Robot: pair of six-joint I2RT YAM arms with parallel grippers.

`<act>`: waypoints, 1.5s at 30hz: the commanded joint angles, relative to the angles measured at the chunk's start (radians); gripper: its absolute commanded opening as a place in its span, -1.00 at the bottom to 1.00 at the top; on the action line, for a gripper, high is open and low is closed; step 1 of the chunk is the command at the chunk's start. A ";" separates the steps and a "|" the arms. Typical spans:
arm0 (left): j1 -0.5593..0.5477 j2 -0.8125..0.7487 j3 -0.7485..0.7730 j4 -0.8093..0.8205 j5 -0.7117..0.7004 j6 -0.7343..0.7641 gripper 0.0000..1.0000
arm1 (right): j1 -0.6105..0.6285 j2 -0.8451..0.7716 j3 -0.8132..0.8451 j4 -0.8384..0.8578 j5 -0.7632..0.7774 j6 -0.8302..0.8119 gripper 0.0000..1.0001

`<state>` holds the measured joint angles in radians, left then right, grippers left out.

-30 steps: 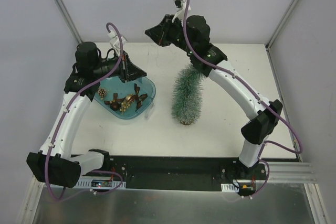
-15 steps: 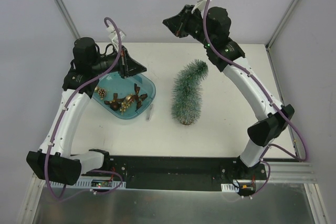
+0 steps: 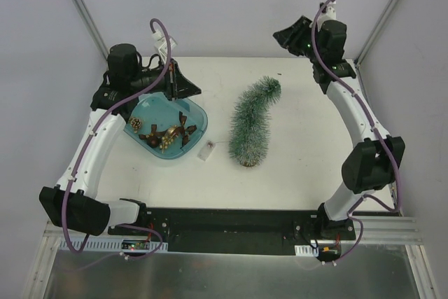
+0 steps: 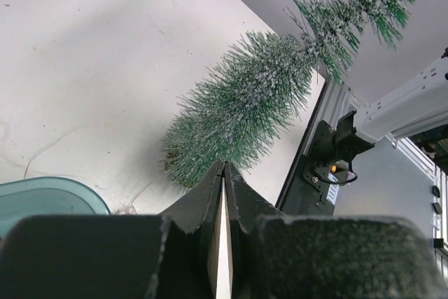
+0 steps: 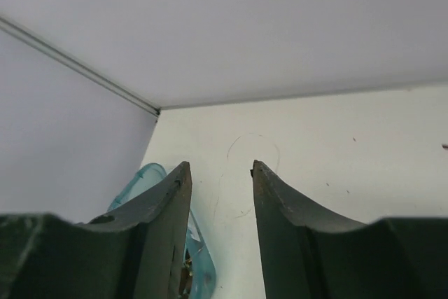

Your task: Decorate the small christmas tree

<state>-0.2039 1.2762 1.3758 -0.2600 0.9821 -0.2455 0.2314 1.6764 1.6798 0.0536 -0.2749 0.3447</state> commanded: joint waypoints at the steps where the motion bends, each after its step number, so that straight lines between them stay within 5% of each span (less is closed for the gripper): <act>1: -0.009 -0.011 0.028 -0.044 -0.034 0.060 -0.93 | -0.014 0.022 -0.091 0.072 -0.049 0.027 -0.10; 9: -0.006 0.029 0.052 -0.093 -0.082 0.094 -0.87 | 0.012 0.268 -0.017 0.071 -0.234 0.022 0.16; 19: 0.040 0.038 0.051 -0.105 -0.091 0.095 -0.88 | 0.157 0.525 0.185 -0.150 -0.190 -0.127 0.45; 26: 0.057 0.032 0.055 -0.134 -0.094 0.109 -0.87 | 0.146 0.661 0.288 -0.192 -0.169 -0.061 0.47; 35: 0.060 0.041 0.077 -0.162 -0.112 0.137 -0.88 | 0.095 0.614 0.187 -0.218 -0.138 -0.009 0.50; 45: 0.060 0.032 0.091 -0.180 -0.109 0.150 -0.88 | 0.091 0.749 0.325 -0.178 -0.234 0.168 0.50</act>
<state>-0.1490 1.3273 1.4239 -0.4271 0.8776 -0.1211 0.3122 2.3806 1.9293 -0.1581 -0.4572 0.4168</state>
